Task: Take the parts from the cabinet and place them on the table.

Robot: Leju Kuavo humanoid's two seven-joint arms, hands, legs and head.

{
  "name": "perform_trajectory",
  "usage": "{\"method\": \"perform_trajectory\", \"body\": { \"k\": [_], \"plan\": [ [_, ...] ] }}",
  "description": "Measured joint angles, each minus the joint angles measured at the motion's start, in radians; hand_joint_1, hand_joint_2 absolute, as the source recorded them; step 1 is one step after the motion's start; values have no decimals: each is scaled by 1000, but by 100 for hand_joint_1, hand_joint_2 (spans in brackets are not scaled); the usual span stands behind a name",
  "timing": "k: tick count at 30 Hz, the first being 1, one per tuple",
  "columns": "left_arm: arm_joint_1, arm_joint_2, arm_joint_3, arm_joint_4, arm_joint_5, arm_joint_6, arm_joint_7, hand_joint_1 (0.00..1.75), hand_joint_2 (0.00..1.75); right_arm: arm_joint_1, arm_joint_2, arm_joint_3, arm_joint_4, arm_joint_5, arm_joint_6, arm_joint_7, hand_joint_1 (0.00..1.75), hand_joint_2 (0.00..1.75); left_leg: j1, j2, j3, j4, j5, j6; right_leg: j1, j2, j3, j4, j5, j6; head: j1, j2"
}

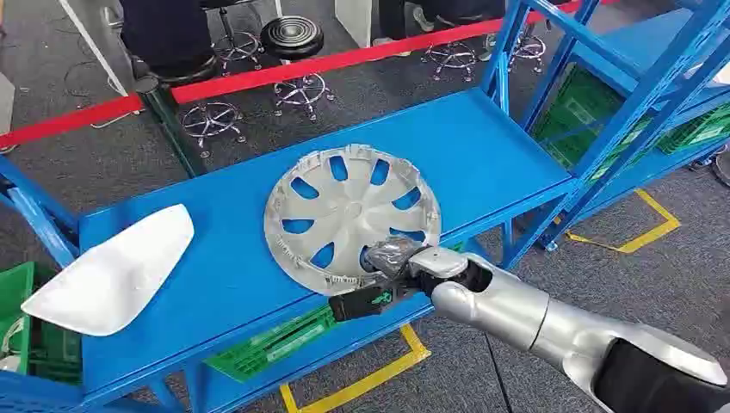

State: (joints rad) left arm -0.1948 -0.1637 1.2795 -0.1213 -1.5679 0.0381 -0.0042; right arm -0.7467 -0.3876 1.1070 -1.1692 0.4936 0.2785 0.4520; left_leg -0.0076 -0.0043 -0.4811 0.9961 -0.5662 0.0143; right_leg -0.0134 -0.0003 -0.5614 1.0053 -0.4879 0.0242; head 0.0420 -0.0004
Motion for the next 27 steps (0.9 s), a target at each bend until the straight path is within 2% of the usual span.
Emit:
{"method": "perform_trajectory", "body": {
  "k": [20, 27],
  "plan": [
    [2, 0, 0, 0, 0, 3, -7, 0, 0, 5, 12, 0, 10, 43, -1, -12, 175, 175, 1, 0, 1, 0, 0, 0, 1, 1, 2, -3, 1, 1, 2, 0],
    [3, 0, 0, 0, 0, 4, -7, 0, 0, 19, 13, 0, 11, 65, -45, -42, 175, 175, 2, -1, 2, 0, 0, 0, 1, 1, 3, -3, 1, 1, 2, 0]
  ]
}}
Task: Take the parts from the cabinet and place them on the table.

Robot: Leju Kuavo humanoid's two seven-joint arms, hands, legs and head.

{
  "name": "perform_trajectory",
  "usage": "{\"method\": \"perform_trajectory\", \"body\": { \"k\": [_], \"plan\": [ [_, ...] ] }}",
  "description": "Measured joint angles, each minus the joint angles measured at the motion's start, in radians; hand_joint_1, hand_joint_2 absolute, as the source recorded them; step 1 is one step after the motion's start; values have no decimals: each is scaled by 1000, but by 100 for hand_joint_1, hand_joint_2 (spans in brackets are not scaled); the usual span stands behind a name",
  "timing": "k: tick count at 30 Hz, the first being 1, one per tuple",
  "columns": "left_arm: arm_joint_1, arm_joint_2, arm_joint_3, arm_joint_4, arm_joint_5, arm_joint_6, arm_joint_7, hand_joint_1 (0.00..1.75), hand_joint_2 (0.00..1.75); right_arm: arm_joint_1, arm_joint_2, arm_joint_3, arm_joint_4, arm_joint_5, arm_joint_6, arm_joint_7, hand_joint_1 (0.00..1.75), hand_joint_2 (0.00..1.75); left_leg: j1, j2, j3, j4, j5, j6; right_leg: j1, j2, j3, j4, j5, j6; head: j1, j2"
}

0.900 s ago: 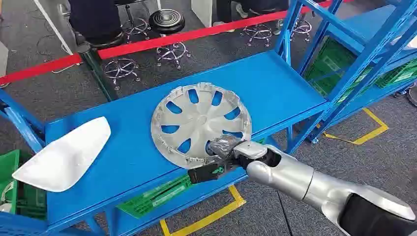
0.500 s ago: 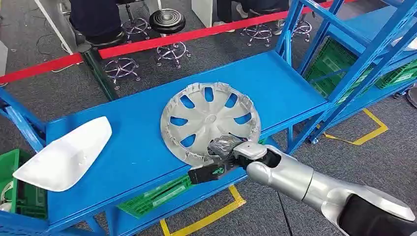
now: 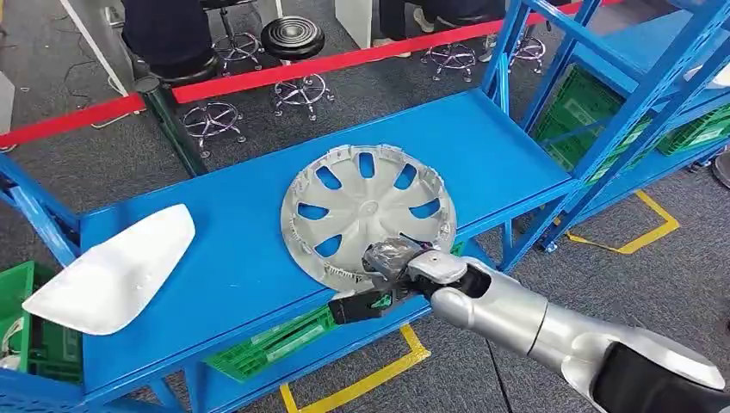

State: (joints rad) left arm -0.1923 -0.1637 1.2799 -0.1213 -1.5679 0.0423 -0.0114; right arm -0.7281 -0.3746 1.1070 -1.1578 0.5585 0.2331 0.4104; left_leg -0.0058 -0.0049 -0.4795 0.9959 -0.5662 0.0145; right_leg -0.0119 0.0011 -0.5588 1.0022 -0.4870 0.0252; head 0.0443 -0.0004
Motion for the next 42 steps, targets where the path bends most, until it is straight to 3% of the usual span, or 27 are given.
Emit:
{"method": "perform_trajectory", "body": {
  "k": [2, 3, 4, 5, 14, 38, 39, 42],
  "plan": [
    [0, 0, 0, 0, 0, 0, 0, 0, 0, 3, 0, 0, 1, 7, -3, -4, 175, 175, 0, 0, 0, 0, 0, 0, 0, 0, 0, 0, 0, 0, 0, 0],
    [0, 0, 0, 0, 0, 0, 0, 0, 0, 4, 0, 0, 2, 8, -3, -5, 161, 175, 0, 0, 1, 0, 0, 0, 0, 0, 1, 0, 0, 0, 0, 0],
    [0, 0, 0, 0, 0, 0, 0, 0, 0, 4, 0, -1, 2, 9, -3, -6, 3, 175, 0, 0, 1, 0, 0, 0, 0, 0, 1, 0, 0, 0, 0, 0],
    [0, 0, 0, 0, 0, 0, 0, 0, 0, 5, 0, -1, 2, 9, -3, -6, 0, 175, 0, 0, 1, 0, 0, 0, 0, 0, 1, 0, 0, 0, 0, 0],
    [0, -1, 0, 0, 0, 0, 0, 0, 0, 11, 0, -1, 5, -7, 34, 1, 0, 175, 2, 0, 2, 0, 0, 0, 2, 0, 3, 0, 0, 0, 0, 0],
    [1, -1, 0, 0, 0, -1, 4, 0, 0, 31, 1, 1, 23, -13, 40, 9, 0, 175, 2, 1, 2, 0, 0, 0, 2, 0, 3, -1, 1, -1, 1, 0],
    [1, -1, 0, 0, 0, -1, 4, 0, 0, 31, 1, 1, 23, -13, 40, 9, 175, 175, 2, 1, 2, 0, 0, 0, 2, 0, 3, -1, 1, -1, 1, 0],
    [1, -1, 0, 0, 0, -1, 4, 0, 0, 31, 1, 1, 24, -13, 40, 9, 175, 175, 2, 2, 2, 0, 0, 0, 2, 0, 3, -1, 1, -1, 1, 0]
  ]
}}
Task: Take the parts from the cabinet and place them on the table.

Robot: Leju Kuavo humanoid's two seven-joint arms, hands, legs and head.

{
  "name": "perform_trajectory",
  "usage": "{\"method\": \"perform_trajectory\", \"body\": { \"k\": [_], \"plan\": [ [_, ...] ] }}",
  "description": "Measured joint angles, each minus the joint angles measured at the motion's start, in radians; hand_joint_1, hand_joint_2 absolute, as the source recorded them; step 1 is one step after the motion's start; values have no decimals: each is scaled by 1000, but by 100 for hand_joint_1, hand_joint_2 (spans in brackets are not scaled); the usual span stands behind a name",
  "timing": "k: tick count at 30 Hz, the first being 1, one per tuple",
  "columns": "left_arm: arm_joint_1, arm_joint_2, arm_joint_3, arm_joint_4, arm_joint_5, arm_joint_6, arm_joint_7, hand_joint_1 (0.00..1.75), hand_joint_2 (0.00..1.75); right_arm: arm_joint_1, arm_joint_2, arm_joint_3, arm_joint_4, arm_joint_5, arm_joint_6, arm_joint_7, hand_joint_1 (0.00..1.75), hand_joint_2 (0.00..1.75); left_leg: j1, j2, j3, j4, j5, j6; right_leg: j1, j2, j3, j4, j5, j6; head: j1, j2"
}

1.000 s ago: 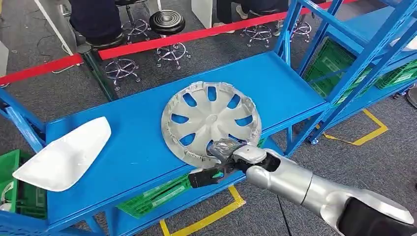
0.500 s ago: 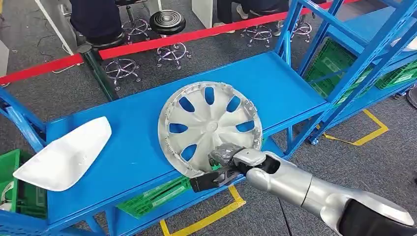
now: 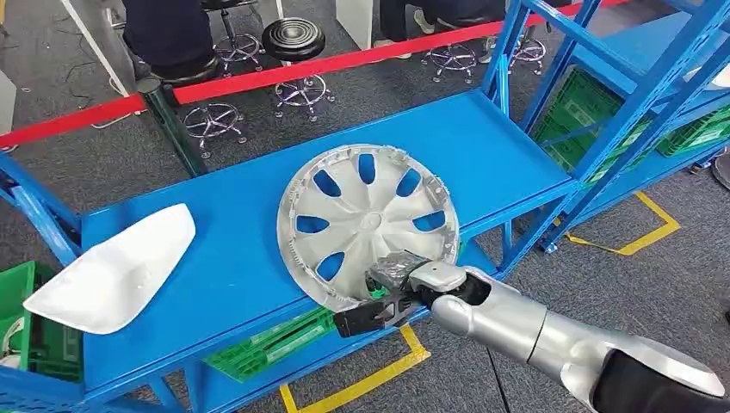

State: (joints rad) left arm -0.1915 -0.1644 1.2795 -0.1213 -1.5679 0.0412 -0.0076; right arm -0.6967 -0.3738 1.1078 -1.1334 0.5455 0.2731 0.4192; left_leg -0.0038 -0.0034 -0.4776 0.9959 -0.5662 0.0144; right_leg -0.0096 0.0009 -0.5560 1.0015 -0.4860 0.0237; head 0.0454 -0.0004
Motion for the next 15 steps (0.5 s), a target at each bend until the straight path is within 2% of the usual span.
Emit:
{"method": "perform_trajectory", "body": {
  "k": [15],
  "plan": [
    [0, 0, 0, 0, 0, 0, -4, 0, 0, 5, 0, 0, 3, 8, -10, 0, 175, 175, 0, 2, -1, 0, 0, 0, 0, 1, 0, 0, 2, 0, 0, 0]
  ]
}}
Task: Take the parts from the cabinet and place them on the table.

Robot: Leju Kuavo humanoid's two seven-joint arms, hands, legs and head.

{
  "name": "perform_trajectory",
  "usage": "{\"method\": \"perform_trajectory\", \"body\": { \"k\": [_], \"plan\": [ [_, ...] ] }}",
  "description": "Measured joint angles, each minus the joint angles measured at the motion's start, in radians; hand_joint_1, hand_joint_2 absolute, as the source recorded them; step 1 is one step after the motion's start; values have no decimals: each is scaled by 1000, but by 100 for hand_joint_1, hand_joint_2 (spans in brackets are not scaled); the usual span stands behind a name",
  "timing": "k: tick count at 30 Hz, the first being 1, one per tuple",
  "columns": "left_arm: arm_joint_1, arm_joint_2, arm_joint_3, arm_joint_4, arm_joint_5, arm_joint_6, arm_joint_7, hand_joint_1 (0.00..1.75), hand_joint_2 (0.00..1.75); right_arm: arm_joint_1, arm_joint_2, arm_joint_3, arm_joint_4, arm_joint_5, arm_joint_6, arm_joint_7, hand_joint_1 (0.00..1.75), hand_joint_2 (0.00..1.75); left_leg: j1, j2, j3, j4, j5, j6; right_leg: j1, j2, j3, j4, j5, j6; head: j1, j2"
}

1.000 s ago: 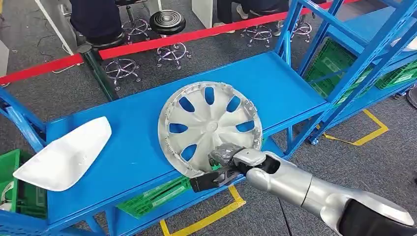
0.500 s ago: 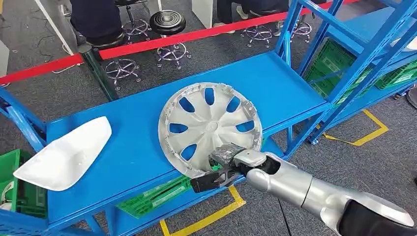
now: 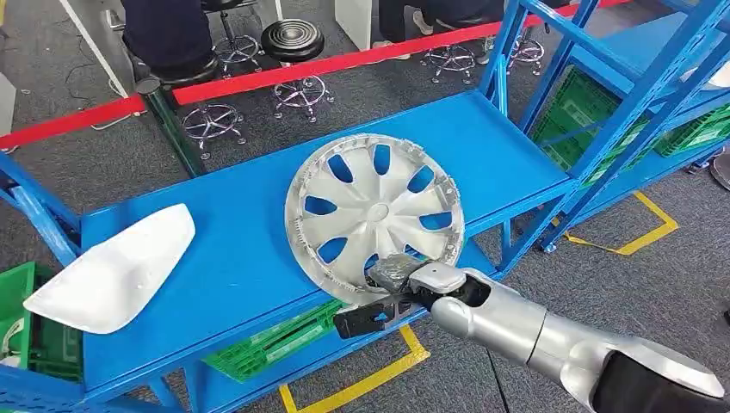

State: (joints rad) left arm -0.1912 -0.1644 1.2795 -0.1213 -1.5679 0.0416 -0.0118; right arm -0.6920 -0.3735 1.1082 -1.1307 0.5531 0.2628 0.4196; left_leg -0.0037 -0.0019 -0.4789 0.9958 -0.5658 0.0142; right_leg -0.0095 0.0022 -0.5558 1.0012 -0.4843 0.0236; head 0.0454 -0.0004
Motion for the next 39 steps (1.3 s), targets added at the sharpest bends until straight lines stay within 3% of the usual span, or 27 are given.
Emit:
{"method": "perform_trajectory", "body": {
  "k": [13, 18, 22, 24, 32, 39],
  "plan": [
    [0, 0, 0, 0, 0, 2, 0, 0, 0, 4, 0, 0, 1, 12, -16, -1, 175, 175, 0, -1, 0, 0, 0, 0, 0, 0, 0, -1, 0, 0, 0, 0],
    [1, 0, 0, 0, 0, 5, -3, 0, 0, 14, -2, -9, 0, 1, -94, -19, 175, 175, 0, -1, 0, 0, 0, 0, 0, 0, -1, -1, 0, 0, 0, 0],
    [2, -2, 0, 0, 0, 7, -5, 0, 0, 15, -3, -23, 0, 1, -106, -19, 175, 175, 1, -1, 0, 0, 0, 0, 0, 0, -1, -1, 0, 0, 0, 0],
    [2, -3, 1, 0, 0, 10, -6, 0, 0, 22, -3, -31, -4, -12, -142, -31, 175, 175, 1, -1, -1, 0, 0, 0, 0, 0, -1, -1, 0, 0, 0, 0],
    [13, -4, 2, 0, 0, 16, -34, 0, 0, 77, -23, -151, -149, -112, -426, -89, 175, 175, 1, -1, -4, 0, 0, 0, 1, -1, -3, -2, 0, 0, 1, 0],
    [13, -4, 4, 0, 0, 16, -38, 0, 0, 98, -35, -200, -212, -127, -461, -104, 175, 175, 1, -3, -4, 0, 0, 0, 1, -2, -3, -3, 0, 0, 0, 0]
  ]
}}
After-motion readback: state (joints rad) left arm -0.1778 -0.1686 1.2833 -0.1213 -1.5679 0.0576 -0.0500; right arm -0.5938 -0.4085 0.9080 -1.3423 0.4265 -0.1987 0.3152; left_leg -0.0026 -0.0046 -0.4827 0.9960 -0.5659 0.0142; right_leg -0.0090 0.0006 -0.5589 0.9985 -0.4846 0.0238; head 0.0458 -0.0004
